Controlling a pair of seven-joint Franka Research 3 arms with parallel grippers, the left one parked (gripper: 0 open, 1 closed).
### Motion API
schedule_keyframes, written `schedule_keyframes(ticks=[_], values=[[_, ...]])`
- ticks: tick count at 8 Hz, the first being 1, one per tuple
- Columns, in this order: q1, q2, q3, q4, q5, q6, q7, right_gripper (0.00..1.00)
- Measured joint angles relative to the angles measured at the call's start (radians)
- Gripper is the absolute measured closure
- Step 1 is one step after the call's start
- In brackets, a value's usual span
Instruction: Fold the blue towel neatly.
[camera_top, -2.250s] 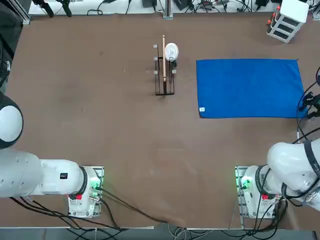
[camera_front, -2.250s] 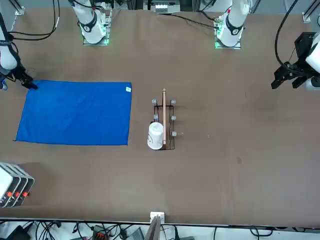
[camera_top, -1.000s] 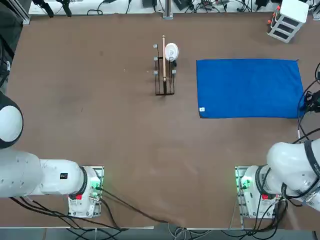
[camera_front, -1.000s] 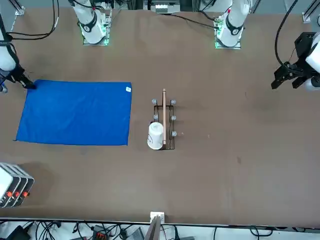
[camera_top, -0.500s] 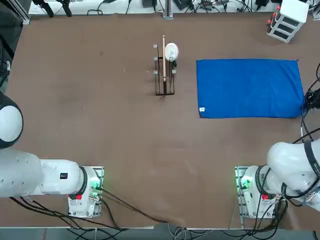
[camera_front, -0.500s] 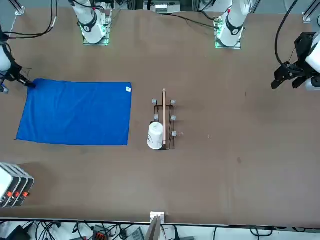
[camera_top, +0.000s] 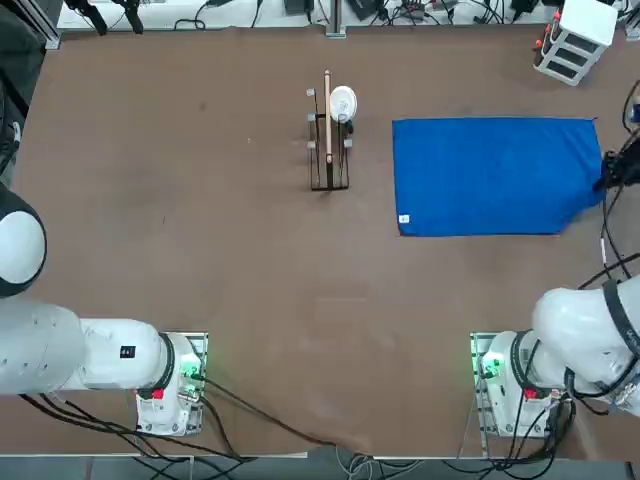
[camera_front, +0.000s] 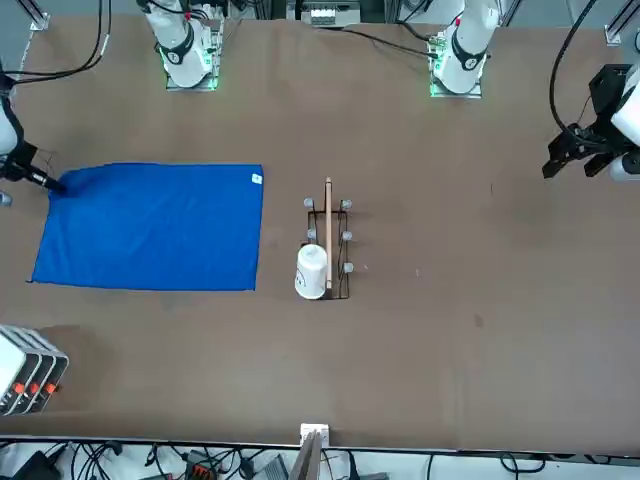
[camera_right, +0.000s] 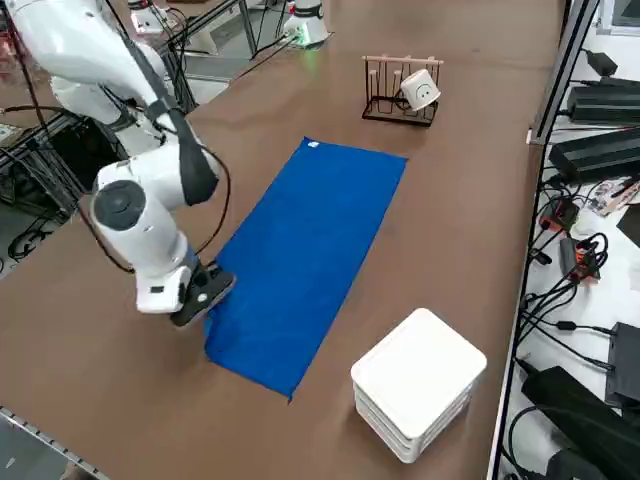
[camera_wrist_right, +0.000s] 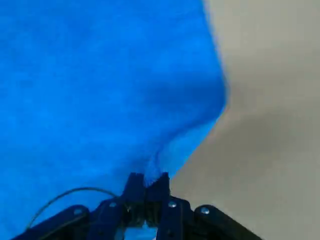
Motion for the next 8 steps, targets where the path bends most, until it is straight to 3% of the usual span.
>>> schedule_keyframes(ticks=[4,8], values=[[0.176,-0.055,0.004,0.023,0.001,-0.179,-0.059,0.98],[0.460,-0.077,0.009,0.023,0.002,-0.209,-0.061,0.98]])
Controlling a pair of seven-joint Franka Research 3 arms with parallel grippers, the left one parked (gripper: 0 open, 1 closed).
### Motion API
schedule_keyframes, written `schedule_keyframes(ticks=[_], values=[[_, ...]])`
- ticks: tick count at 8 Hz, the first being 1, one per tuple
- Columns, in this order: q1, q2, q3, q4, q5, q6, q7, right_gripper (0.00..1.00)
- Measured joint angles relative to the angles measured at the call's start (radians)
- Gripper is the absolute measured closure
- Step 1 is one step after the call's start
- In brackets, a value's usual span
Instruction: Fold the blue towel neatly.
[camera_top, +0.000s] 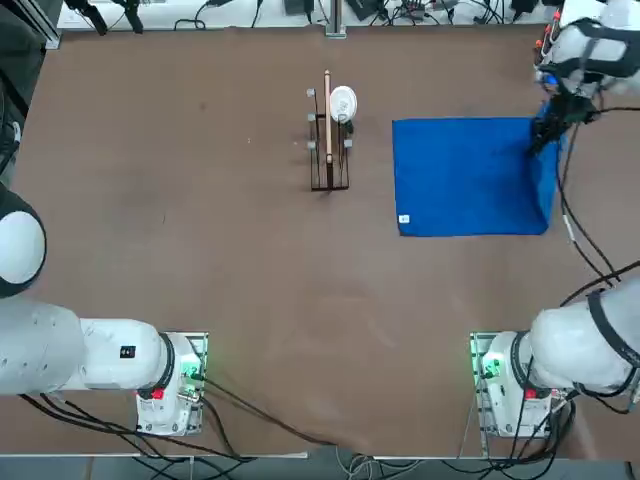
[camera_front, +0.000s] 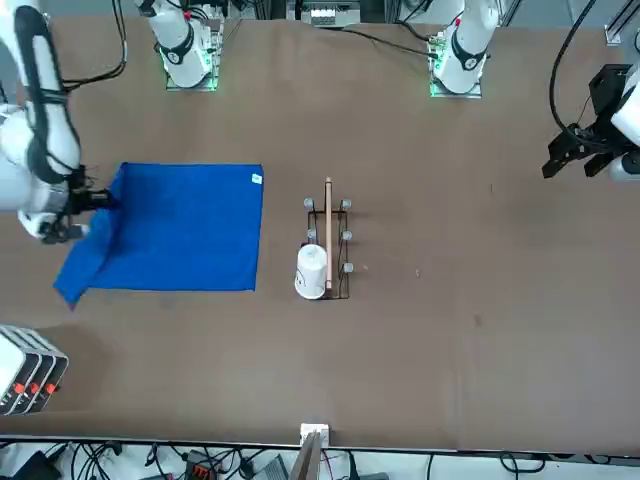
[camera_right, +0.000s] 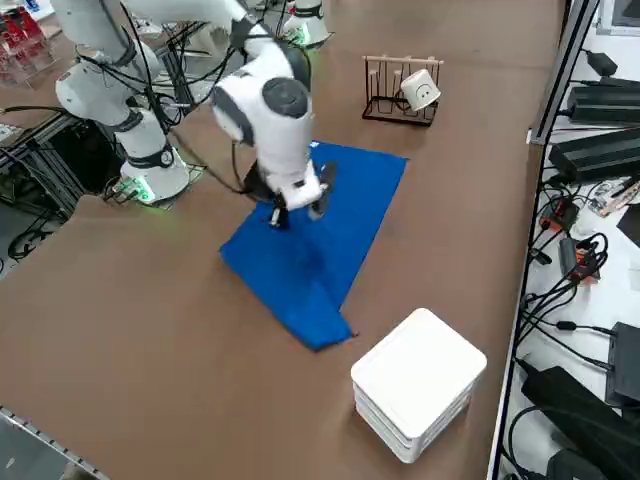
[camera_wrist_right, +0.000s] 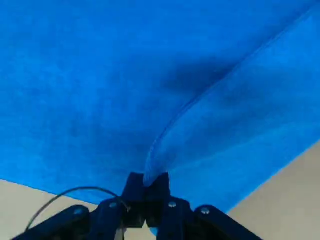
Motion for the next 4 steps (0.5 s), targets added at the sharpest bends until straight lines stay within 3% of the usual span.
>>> schedule_keyframes(ticks=[4], values=[[0.177,-0.018,0.000,-0.007,0.000,-0.013,-0.002,0.97]])
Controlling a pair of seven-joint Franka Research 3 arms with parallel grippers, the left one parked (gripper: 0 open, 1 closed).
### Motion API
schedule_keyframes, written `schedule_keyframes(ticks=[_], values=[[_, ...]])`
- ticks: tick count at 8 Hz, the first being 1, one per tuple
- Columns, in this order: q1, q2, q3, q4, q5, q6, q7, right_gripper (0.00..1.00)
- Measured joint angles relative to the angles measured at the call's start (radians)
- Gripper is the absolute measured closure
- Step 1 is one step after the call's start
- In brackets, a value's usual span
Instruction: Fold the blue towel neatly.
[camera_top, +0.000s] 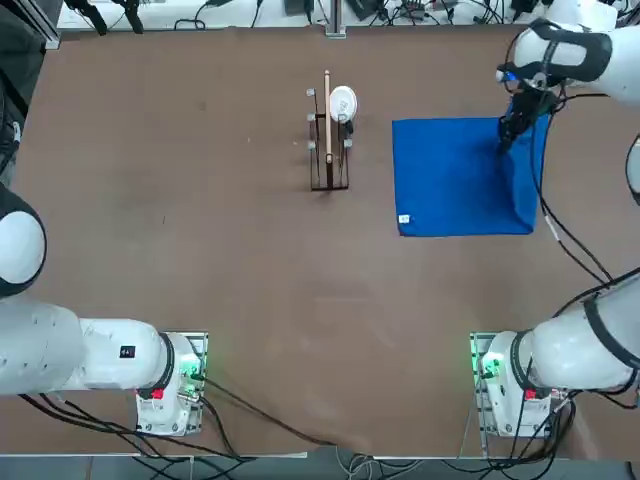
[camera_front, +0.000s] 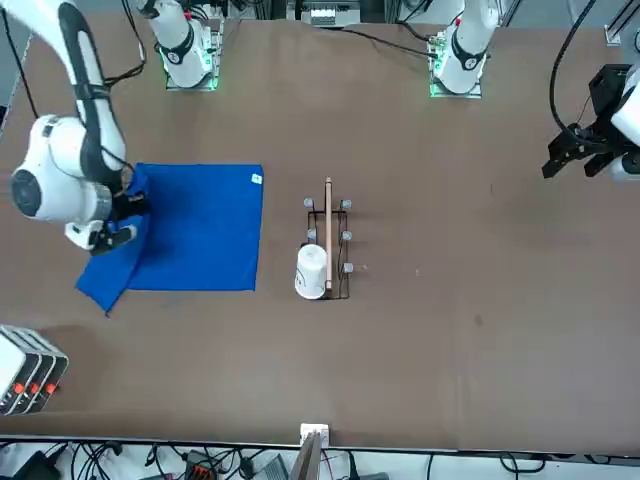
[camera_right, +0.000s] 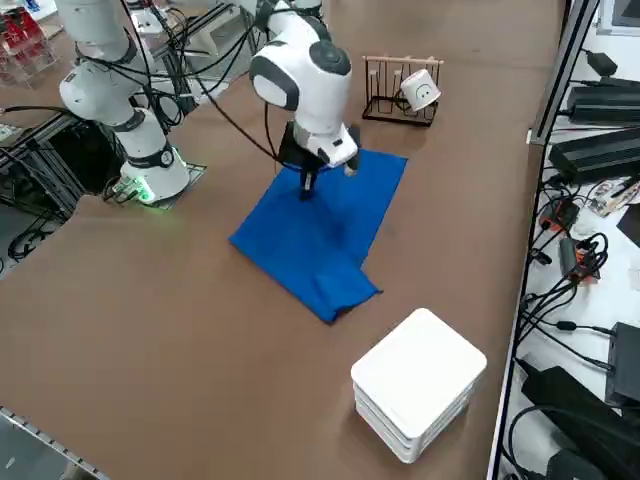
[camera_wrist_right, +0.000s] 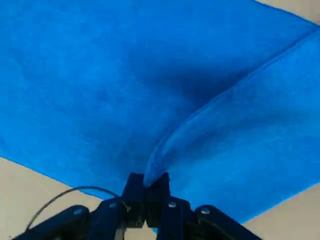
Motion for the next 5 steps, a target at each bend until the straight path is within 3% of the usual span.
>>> schedule_keyframes(ticks=[5], values=[[0.214,-0.012,0.000,-0.024,0.004,0.002,0.008,0.98]])
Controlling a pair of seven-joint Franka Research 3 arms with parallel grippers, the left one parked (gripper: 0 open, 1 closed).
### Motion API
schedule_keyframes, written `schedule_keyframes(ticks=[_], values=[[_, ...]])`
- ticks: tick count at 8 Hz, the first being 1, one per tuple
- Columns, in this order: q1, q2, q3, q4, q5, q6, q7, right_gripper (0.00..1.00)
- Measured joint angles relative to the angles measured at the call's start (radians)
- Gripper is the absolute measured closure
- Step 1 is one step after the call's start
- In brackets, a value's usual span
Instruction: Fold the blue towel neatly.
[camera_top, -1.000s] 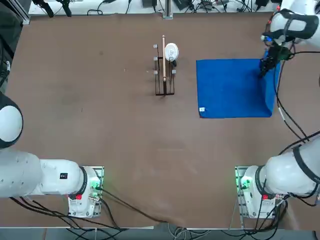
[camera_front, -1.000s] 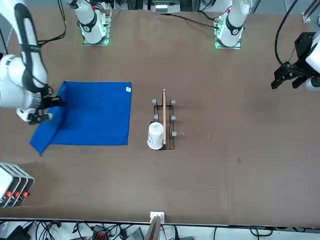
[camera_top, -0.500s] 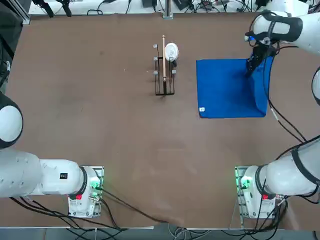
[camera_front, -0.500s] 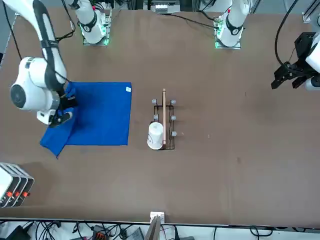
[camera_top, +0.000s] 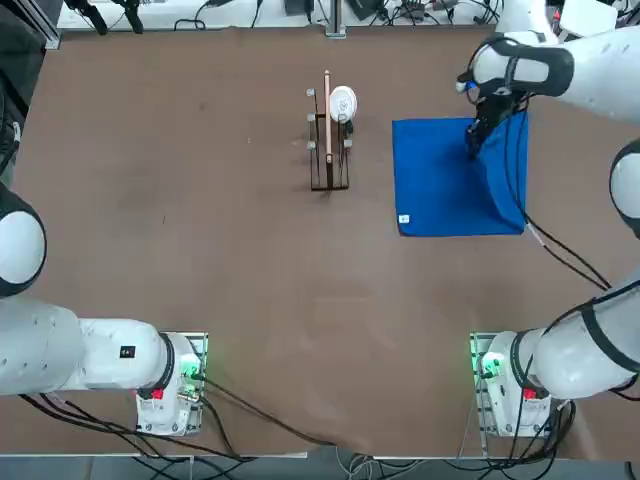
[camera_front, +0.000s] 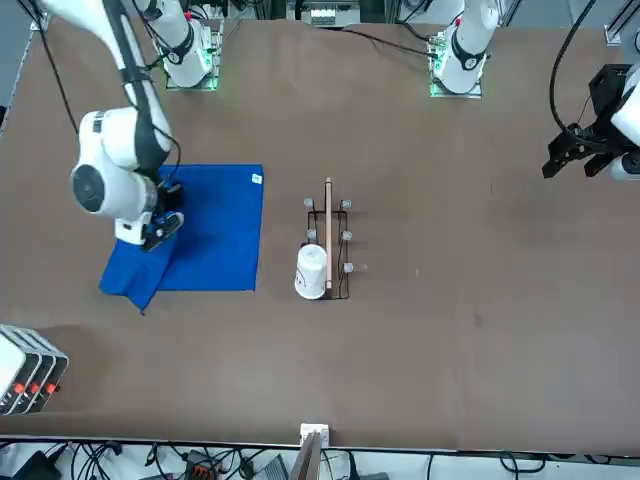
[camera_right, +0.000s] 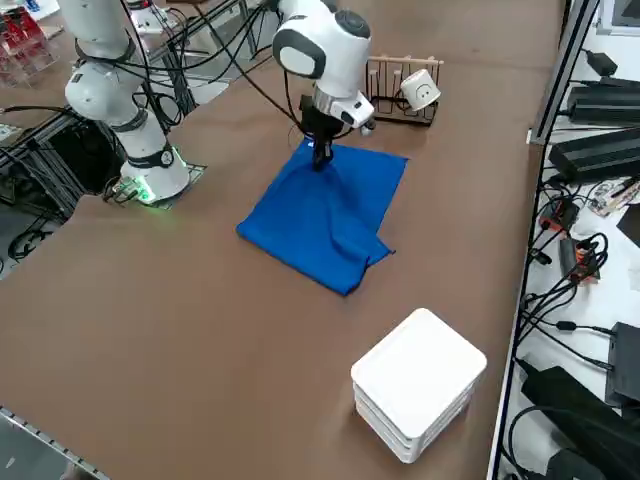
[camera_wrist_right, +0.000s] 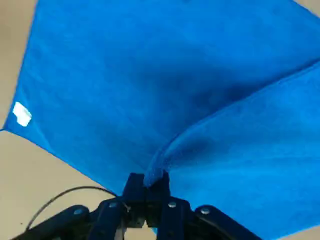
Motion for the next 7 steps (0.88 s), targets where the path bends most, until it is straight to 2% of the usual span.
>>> schedule_keyframes(ticks=[7], values=[[0.236,-0.006,-0.001,-0.037,0.001,0.032,0.123,0.98]])
